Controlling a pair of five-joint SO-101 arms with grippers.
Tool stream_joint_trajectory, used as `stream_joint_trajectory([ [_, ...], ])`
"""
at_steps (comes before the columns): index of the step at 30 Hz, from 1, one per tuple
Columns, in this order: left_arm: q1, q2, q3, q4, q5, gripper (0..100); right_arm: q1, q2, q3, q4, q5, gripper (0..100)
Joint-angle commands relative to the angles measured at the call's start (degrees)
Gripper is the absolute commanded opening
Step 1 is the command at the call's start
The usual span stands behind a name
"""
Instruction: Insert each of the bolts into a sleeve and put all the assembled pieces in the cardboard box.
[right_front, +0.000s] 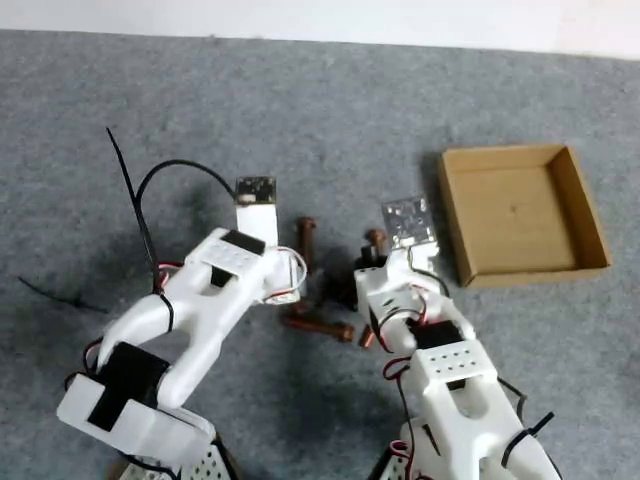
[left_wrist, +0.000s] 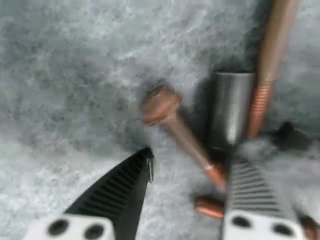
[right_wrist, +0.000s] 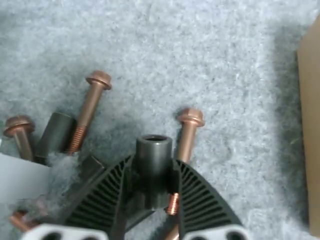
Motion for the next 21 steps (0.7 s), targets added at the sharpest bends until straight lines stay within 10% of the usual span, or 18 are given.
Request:
stream_joint_trajectory([
  [1, 0.66, 0.75, -2.95, 0.09, -3.08, 2, 0.66, -1.71, -0.31, -1.36, 0.44, 0.4],
  [21, -2.86, -20.53, 4.79, 4.4, -4.84, 0, 0.66, -1.71, -0.31, -1.36, 0.44, 0.4],
])
